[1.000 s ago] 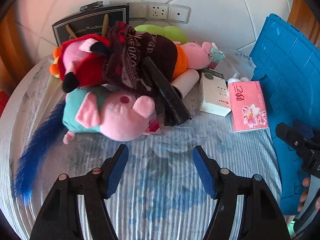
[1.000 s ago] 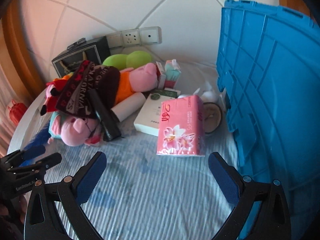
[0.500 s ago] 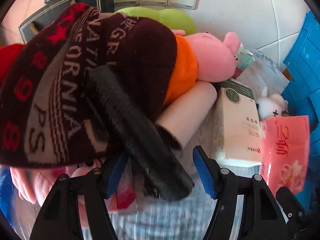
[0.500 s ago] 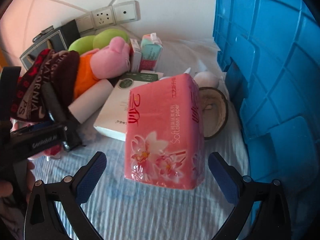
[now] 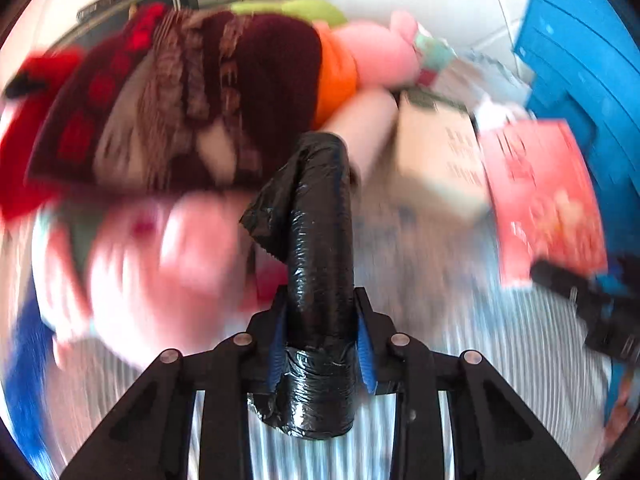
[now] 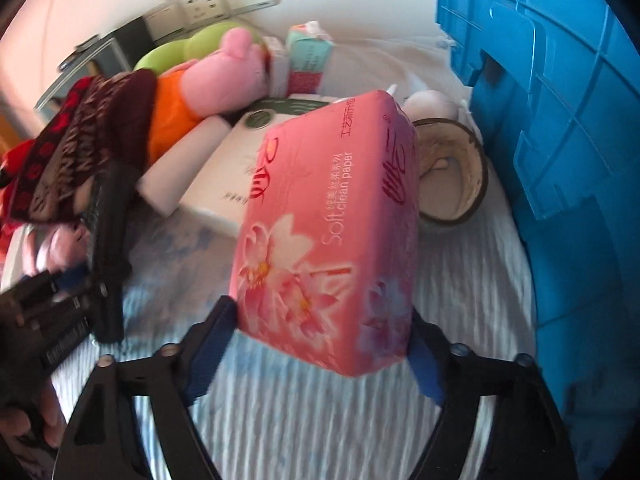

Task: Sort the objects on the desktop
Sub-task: 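Grasp the black rolled bag with the left gripper while the right grasps the pink tissue pack, then lift and carry the black roll and tissue pack over the crate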

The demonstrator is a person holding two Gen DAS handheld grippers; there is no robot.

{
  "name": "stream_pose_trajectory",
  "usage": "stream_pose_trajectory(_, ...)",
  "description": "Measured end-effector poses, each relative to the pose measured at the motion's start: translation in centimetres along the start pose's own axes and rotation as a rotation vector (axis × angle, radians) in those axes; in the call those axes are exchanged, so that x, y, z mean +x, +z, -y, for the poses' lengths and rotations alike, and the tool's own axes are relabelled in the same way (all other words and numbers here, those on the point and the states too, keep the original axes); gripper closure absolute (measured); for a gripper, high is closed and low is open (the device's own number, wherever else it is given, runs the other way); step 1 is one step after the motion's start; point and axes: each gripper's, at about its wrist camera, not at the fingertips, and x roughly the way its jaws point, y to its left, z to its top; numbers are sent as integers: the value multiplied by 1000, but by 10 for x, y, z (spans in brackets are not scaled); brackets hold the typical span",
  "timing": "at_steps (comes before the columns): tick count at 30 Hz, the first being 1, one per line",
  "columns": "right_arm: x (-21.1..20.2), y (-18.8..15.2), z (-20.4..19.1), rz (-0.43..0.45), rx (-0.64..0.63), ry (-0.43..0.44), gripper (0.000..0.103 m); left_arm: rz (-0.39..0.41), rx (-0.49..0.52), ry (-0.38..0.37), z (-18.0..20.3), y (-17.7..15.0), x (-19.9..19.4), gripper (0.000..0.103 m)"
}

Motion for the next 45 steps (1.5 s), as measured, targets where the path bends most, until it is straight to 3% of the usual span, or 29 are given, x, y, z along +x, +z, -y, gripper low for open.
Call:
stream_pose_trajectory(4, -15, -16, -7, -48, -33, 66, 31, -79, -25, -38, -6, -35, -8, 74)
stream_pose_trajectory(11, -23, -41, -15, -134, -67, 165, 25, -82, -41, -29, -5, -50, -16, 74)
stream_pose_trajectory(15, -15, -39, -14, -140, -32, 175, 0, -89, -33, -6, -3, -41, -3, 73)
stream_pose_trajectory(19, -3, -36, -19, -146, -43, 109, 0, -71, -10, 34, 7, -32, 5, 73)
stream_pose_trajectory(22, 4, -35, -26, -132, -83, 11, 0, -60, -5, 32, 11, -30, 6, 73)
stream_pose_trajectory(28, 8, -37, -45, -113, -139, -53, 0, -57, 24, -2, 18, -37, 2, 74)
stream_pose_trajectory(30, 6, -40, -47, -96, -149, -79, 12, -54, 23, -10, 19, -42, -6, 74)
stream_pose_trajectory(37, -25, -47, -52, -54, -150, -21, 15, 18, 4, -15, 14, -59, -57, 74)
stream_pose_trajectory(45, -102, -63, -75, 78, -218, 33, 15, 188, -21, 7, 21, -66, -133, 75)
